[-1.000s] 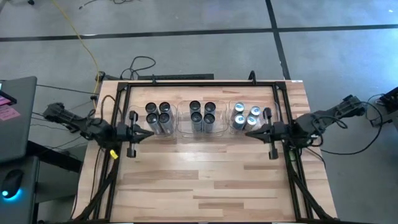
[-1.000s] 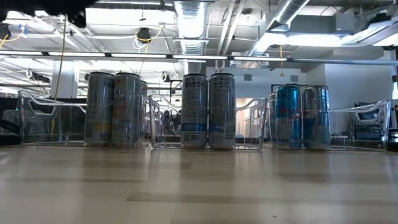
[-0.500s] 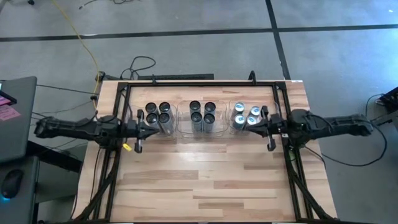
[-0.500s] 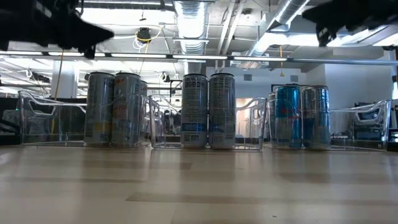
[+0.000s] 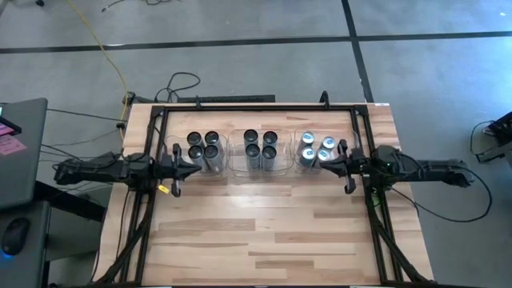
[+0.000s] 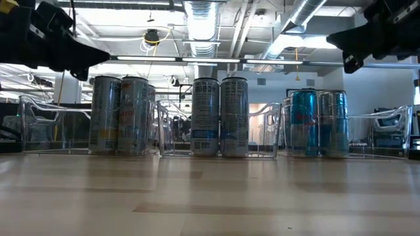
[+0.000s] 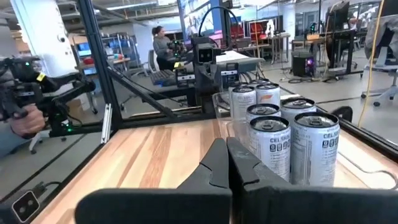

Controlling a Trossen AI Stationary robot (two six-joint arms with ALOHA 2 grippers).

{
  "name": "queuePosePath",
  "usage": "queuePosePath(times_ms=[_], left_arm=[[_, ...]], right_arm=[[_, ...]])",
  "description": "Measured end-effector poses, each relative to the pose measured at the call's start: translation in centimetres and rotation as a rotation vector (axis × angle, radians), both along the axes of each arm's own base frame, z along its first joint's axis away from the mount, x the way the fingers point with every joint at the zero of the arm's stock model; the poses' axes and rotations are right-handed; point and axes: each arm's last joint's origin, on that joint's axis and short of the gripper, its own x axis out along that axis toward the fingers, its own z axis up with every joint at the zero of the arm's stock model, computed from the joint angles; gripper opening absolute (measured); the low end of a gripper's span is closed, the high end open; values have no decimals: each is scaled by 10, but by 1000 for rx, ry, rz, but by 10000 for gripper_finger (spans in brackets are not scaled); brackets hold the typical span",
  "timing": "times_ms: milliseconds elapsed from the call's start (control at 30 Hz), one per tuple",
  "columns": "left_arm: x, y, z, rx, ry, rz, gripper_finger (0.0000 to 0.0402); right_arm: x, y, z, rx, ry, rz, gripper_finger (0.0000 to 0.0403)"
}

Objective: Sort soda cans
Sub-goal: Return to Home Position

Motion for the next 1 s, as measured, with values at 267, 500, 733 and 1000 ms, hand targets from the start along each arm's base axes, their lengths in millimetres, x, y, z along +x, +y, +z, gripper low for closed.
queuePosePath(times_ms=[267, 500, 733, 1000], left_arm=[[-6, 0, -3, -13, 20, -1, 0], [-6, 0, -6, -33, 42, 0, 0], [-2, -3, -16, -57, 16, -89, 0], [-2, -2, -16, -87, 4, -60, 0]], right_arm=[[-1, 0, -18, -3, -42, 1, 0], [-1, 2, -28, -10, -54, 58, 0], [-2, 2, -26, -11, -73, 61, 7], [-1, 2, -29, 24, -48, 64, 33]])
